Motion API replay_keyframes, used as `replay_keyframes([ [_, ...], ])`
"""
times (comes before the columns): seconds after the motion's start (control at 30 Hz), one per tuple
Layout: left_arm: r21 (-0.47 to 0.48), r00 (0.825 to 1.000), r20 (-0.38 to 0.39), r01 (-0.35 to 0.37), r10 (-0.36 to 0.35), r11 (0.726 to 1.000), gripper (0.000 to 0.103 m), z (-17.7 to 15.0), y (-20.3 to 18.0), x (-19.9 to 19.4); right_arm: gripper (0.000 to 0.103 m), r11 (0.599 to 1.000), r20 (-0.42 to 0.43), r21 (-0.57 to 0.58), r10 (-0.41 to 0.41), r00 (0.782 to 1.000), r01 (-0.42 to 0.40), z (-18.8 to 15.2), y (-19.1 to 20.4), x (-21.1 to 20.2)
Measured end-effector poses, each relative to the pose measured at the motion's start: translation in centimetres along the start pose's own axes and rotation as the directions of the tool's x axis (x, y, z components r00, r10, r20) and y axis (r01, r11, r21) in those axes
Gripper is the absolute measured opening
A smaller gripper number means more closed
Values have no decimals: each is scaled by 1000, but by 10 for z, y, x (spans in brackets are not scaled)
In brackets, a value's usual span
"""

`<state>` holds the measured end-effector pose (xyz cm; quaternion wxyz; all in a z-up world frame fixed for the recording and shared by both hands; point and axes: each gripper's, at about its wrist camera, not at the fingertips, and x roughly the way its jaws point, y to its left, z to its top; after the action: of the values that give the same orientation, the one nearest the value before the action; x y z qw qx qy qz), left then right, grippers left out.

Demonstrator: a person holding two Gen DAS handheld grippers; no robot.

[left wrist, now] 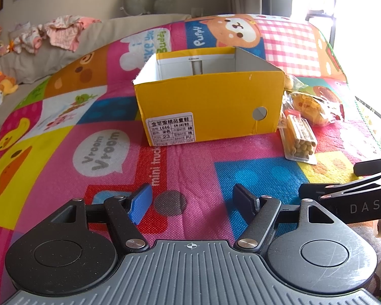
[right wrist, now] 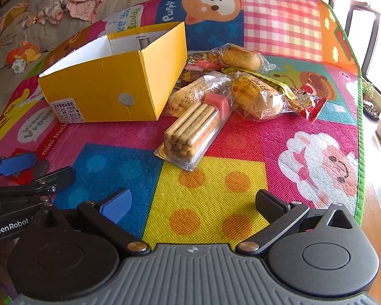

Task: Organize objects

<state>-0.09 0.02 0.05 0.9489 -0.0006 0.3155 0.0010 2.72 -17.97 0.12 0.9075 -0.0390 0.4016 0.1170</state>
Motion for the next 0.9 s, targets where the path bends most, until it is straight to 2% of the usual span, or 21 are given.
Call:
replay_keyframes([
  [0.2, 0, 1000, -18, 2, -2, 1000, 76, 3, 0, 0, 103, 1000, -12, -26, 16, 1000, -17, 3, 0, 1],
  [0.37, -14, 997, -63, 45, -46, 999, 74, 10, 5, -4, 103, 996, -46, 15, 88, 995, -88, 10, -7, -7],
  [0.6, -48, 994, -45, 98, -100, 994, 74, 19, 15, -18, 103, 997, 71, -44, 72, 995, -68, 16, -3, -48],
  [0.77, -80, 992, 32, 120, -118, 990, 74, 50, 32, -29, 103, 998, 204, -9, 59, 977, -58, 33, -7, -75],
  [0.9, -148, 995, 54, 96, -88, 984, 74, 84, 55, -20, 103, 996, 208, -3, 92, 974, -93, 63, -15, -82],
])
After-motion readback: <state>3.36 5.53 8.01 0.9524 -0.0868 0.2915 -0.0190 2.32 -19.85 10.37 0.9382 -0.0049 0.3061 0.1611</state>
